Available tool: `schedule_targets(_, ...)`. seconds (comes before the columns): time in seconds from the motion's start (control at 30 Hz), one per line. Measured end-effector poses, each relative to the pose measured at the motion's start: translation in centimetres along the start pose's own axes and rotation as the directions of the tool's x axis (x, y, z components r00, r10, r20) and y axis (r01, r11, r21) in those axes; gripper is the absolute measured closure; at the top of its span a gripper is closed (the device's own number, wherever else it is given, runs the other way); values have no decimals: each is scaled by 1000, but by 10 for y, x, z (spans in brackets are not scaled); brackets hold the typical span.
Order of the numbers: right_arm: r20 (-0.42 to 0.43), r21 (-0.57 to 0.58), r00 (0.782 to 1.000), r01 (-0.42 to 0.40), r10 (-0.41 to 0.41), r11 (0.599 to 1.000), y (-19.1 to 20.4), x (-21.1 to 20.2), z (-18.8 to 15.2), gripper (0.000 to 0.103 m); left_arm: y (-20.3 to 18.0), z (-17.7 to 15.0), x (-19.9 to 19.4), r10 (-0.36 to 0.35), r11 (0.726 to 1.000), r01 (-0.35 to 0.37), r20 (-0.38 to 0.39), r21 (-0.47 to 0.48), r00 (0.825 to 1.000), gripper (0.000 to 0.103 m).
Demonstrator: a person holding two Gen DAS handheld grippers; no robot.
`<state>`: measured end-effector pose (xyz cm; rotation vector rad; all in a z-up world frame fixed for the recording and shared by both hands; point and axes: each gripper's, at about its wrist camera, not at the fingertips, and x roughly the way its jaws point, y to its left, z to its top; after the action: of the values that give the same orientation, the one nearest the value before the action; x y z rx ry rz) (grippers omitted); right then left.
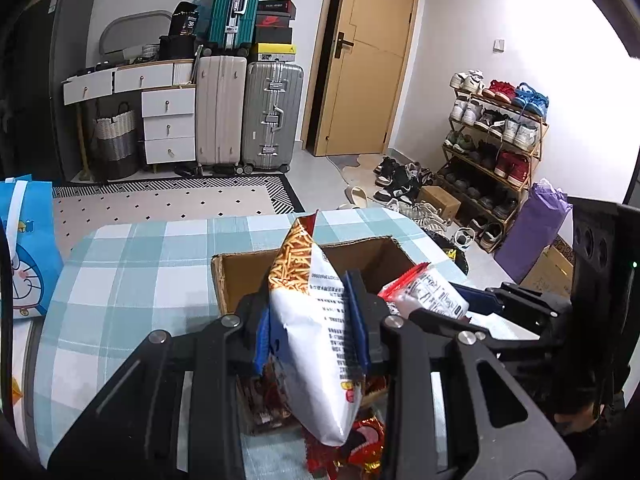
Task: Organize snacks
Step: 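Open both grippers to drop the snacks into the box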
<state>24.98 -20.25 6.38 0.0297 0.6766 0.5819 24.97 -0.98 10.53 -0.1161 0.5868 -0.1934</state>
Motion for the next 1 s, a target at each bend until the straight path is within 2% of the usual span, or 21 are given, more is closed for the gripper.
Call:
schedule_targets(0.43,-13,14,1000,19,-18,1000,-7,19,0,55,2,5,48,25,999,-24,-55,24,998,72)
schedule_targets(0.53,-12,23,999,32,-32,999,-11,16,1,53,1,4,45,46,998,-44,-52,40,998,56)
schedule_targets(0.6,-11,26,999,39,-39,999,-14,12,1,51,2,2,37,64,997,-62,-31,44,997,28)
schedule_targets(0.67,-3,32,999,47,-47,998,-15,5,0,46,4,-1,27,76,996,-76,-6,40,997,15)
schedule_targets(0.73,5,38,999,50,-50,998,-18,-4,-3,26,4,-4,17,83,996,-83,-2,39,997,15)
schedule_targets(0.83,23,55,997,68,-69,996,-22,-17,-8,6,6,-11,4,106,994,-106,-1,30,994,0)
schedule_targets(0.9,22,63,997,76,-77,995,-24,-24,-11,2,7,-19,-9,117,993,-117,15,30,993,1)
schedule_targets(1.0,14,84,996,90,-91,992,-27,-33,-19,1,10,-32,-23,136,990,-137,9,19,991,1)
